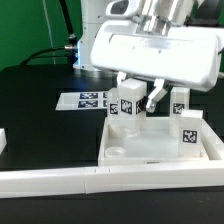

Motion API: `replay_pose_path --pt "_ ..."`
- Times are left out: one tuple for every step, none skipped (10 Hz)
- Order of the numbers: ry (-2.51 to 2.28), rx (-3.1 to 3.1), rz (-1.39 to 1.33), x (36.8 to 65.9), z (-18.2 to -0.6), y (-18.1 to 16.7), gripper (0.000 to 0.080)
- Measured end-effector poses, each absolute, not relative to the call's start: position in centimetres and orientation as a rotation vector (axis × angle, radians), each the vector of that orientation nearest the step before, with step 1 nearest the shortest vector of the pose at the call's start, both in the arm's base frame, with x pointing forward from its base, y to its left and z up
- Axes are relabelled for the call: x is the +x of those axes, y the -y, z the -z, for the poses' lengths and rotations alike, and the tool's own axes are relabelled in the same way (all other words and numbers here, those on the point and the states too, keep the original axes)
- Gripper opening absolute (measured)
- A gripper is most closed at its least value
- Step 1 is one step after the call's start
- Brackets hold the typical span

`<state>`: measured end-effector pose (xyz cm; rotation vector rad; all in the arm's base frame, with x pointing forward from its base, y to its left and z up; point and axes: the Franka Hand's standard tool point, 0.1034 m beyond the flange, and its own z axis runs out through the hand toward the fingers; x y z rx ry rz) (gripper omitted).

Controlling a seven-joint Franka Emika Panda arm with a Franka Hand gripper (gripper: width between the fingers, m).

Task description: Assemble square table

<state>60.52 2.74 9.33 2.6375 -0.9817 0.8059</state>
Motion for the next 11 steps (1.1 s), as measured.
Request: replay_pose_path --pt "0.978 2.627 -0.802 60.6 -8.9 -2.3 0.0287" --pt "0.969 2.621 -0.801 60.7 -8.8 -1.8 0.0287" --pt "0.952 2.621 -0.795 60.7 -8.9 -1.0 0.0287" --pt "0.938 2.620 -0.789 60.8 -8.9 -0.4 0.0287" --pt "0.933 2.617 -0.785 60.7 -8.8 -0.1 0.0287" --pt "0.925 2.615 -0.780 60.6 -8.4 -0.2 0.0287" --pt "0.915 2.616 -0.775 60.5 -8.0 -0.6 0.0287" --pt "0.920 2.621 -0.774 60.4 -7.8 -1.0 0.0287" --pt "0.913 2.624 -0.777 60.4 -7.8 -1.3 0.0287" --pt "0.908 2.624 -0.786 60.5 -7.8 -1.3 0.0287" --pt "0.902 2.623 -0.795 60.5 -7.8 -1.3 0.0287"
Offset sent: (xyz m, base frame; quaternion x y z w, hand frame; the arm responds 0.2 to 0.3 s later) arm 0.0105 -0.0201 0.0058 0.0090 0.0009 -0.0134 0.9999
